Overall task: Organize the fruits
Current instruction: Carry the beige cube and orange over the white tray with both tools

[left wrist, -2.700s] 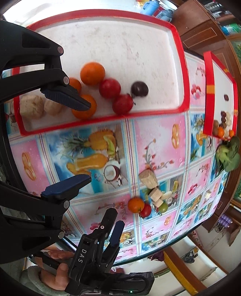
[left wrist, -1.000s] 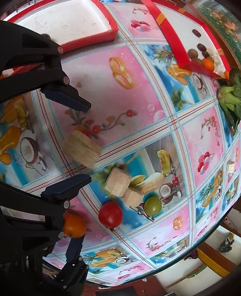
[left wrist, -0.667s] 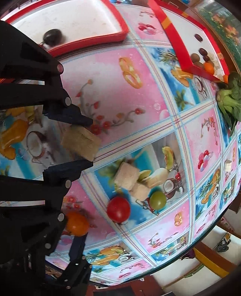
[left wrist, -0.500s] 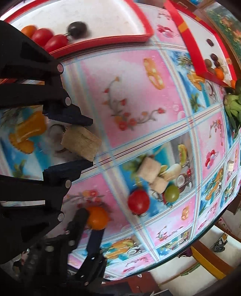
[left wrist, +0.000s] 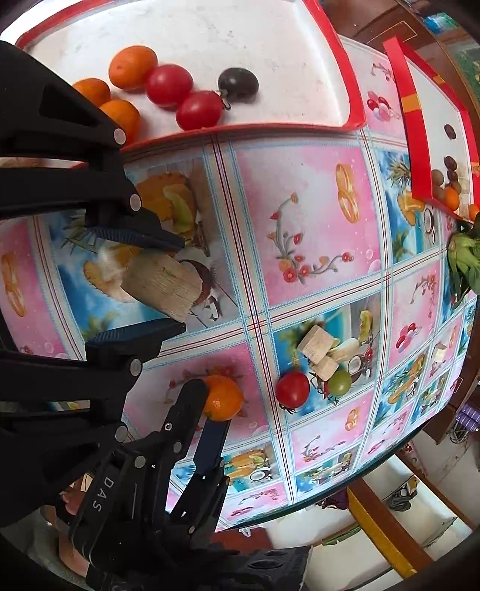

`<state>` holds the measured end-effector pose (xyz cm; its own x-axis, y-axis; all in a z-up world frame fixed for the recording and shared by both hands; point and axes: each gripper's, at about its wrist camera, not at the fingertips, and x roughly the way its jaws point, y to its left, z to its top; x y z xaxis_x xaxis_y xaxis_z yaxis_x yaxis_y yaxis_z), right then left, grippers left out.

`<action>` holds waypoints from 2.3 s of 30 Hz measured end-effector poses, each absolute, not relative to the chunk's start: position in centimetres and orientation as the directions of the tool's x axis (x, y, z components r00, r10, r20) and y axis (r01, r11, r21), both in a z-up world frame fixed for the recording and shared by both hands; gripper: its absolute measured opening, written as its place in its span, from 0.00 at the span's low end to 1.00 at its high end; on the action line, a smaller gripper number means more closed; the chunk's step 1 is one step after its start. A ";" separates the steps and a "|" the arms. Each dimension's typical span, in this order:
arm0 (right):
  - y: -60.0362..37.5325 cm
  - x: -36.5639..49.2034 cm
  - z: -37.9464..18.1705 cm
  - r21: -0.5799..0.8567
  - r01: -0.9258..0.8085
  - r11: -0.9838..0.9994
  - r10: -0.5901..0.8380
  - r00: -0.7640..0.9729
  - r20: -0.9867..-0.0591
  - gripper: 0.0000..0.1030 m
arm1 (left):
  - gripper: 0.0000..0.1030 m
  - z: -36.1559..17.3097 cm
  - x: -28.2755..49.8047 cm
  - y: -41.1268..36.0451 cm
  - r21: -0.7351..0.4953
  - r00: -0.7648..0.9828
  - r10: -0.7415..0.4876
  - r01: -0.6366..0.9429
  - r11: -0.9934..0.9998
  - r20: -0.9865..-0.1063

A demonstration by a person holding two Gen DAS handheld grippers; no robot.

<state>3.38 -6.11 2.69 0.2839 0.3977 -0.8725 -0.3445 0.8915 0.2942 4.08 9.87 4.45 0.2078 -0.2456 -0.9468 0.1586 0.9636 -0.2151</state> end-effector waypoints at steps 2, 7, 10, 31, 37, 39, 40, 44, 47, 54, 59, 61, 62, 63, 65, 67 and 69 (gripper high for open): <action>-5.7 3.2 2.8 0.294 -0.356 0.887 0.402 0.281 -0.871 0.35 | 0.34 4.8 3.7 10.2 -0.211 0.215 -0.241 0.154 0.965 -0.946; -5.0 3.1 2.9 0.304 -0.367 0.879 0.413 0.270 -0.870 0.35 | 0.34 5.4 3.5 10.6 -0.210 0.230 -0.240 0.146 0.967 -0.943; -4.4 3.1 3.0 0.305 -0.378 0.874 0.418 0.266 -0.869 0.35 | 0.34 5.6 3.3 11.1 -0.227 0.234 -0.253 0.135 0.965 -0.939; 1.2 3.1 3.1 0.314 -0.466 0.827 0.449 0.214 -0.867 0.35 | 0.34 6.9 0.7 17.1 -0.288 0.283 -0.278 0.006 0.958 -0.918; 2.6 2.6 3.0 0.302 -0.494 0.815 0.444 0.198 -0.874 0.35 | 0.34 6.7 0.4 17.4 -0.295 0.278 -0.285 0.004 0.955 -0.918; 2.8 2.6 3.0 0.298 -0.498 0.814 0.440 0.196 -0.876 0.35 | 0.34 6.7 0.4 17.4 -0.298 0.278 -0.287 0.005 0.955 -0.917; 2.8 2.6 3.0 0.295 -0.500 0.814 0.438 0.196 -0.877 0.35 | 0.34 6.7 0.4 17.4 -0.299 0.278 -0.289 0.006 0.954 -0.916; 3.1 2.7 3.2 0.289 -0.504 0.814 0.434 0.197 -0.879 0.35 | 0.34 6.9 0.4 17.5 -0.302 0.281 -0.292 0.009 0.953 -0.914; 3.4 2.8 3.3 0.288 -0.507 0.812 0.436 0.198 -0.878 0.35 | 0.34 7.1 0.7 17.7 -0.306 0.284 -0.296 0.008 0.952 -0.912; 3.7 3.0 3.6 0.290 -0.507 0.812 0.439 0.203 -0.875 0.35 | 0.34 7.3 0.9 18.1 -0.320 0.283 -0.310 0.014 0.947 -0.908; 3.8 3.1 3.6 0.288 -0.505 0.814 0.436 0.203 -0.877 0.35 | 0.34 7.2 1.0 18.6 -0.321 0.281 -0.311 0.012 0.947 -0.908; 3.9 3.2 3.6 0.288 -0.503 0.815 0.435 0.203 -0.877 0.35 | 0.34 7.1 1.0 18.7 -0.322 0.279 -0.312 0.011 0.947 -0.908; 3.9 3.2 3.6 0.287 -0.502 0.816 0.434 0.203 -0.878 0.35 | 0.34 7.1 1.1 18.8 -0.322 0.277 -0.313 0.012 0.947 -0.909; 3.9 3.2 3.5 0.287 -0.502 0.816 0.434 0.203 -0.878 0.35 | 0.34 7.0 1.1 18.8 -0.321 0.276 -0.312 0.013 0.947 -0.909; 4.0 3.2 3.6 0.286 -0.503 0.816 0.433 0.203 -0.878 0.35 | 0.34 7.0 1.1 18.8 -0.322 0.274 -0.314 0.014 0.947 -0.909; 4.0 3.2 3.5 0.287 -0.502 0.816 0.433 0.203 -0.878 0.35 | 0.34 7.0 1.1 18.8 -0.323 0.275 -0.314 0.013 0.946 -0.909; 4.0 3.2 3.6 0.286 -0.501 0.816 0.432 0.202 -0.879 0.35 | 0.34 6.9 1.1 18.7 -0.323 0.274 -0.314 0.015 0.946 -0.909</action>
